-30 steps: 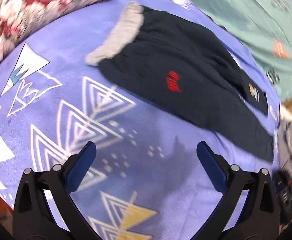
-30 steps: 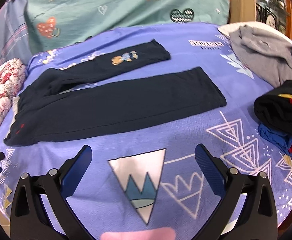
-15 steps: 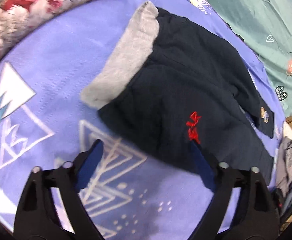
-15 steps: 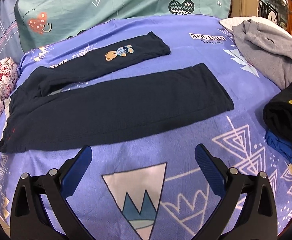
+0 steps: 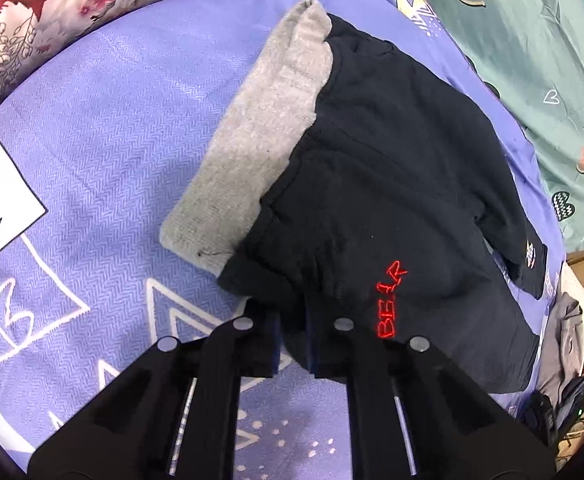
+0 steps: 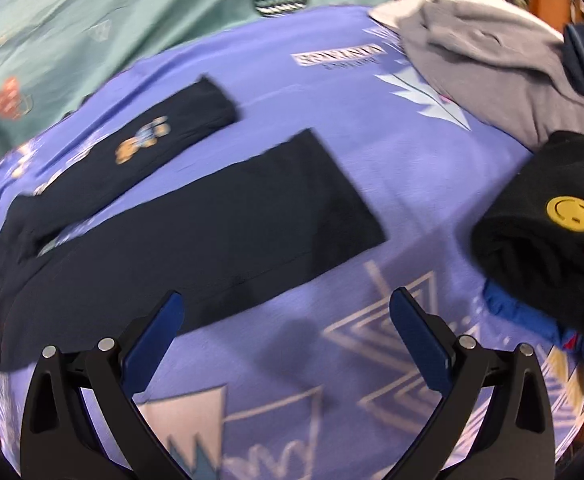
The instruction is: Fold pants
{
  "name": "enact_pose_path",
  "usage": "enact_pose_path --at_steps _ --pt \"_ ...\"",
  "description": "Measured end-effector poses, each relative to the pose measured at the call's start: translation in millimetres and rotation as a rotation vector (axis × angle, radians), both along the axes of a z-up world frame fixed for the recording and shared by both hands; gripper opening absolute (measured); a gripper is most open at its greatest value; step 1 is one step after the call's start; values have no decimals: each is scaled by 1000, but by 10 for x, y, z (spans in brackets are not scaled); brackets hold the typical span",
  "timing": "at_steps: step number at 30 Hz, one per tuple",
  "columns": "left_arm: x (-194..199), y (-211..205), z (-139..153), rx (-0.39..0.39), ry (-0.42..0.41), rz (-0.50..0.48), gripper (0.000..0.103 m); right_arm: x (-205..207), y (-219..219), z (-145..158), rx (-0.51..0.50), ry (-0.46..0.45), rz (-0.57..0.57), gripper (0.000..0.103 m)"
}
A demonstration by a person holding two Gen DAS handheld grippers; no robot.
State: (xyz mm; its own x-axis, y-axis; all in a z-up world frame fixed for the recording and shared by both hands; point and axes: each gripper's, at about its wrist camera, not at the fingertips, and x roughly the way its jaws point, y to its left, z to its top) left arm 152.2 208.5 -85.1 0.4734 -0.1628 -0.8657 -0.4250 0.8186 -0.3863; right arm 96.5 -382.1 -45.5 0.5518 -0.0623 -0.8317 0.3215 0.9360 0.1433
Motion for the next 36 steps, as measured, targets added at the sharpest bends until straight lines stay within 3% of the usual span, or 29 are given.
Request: enact_pose_path --at_steps 8,11,13,15,17,19,22,29,32,36 --pt "92 -122 -3 50 2 -22 9 323 -455 -168 75 72 -40 102" --pt "100 -117 -7 47 5 -20 9 415 -505 -280 150 106 -56 98" --pt "114 -115 -6 44 8 -19 9 452 -494 -266 139 102 -67 95" --pt "120 -123 5 46 10 -20 9 488 -482 -231 141 74 -62 78" --pt "114 -124 25 54 8 -23 8 518 -517 -207 156 46 -70 43" --pt "112 -133 74 70 -9 -23 8 570 -554 -218 200 38 -52 20" --pt "91 -160 237 98 -67 -10 7 601 -571 -132 260 -5 -25 14" --pt "-93 -125 790 124 -192 -6 6 299 -567 609 300 -191 69 13" --pt "-211 -59 957 154 -215 7 6 121 -539 761 304 -205 117 13" --pt "-394 86 995 170 -210 25 6 -97 -550 703 321 -178 142 13"
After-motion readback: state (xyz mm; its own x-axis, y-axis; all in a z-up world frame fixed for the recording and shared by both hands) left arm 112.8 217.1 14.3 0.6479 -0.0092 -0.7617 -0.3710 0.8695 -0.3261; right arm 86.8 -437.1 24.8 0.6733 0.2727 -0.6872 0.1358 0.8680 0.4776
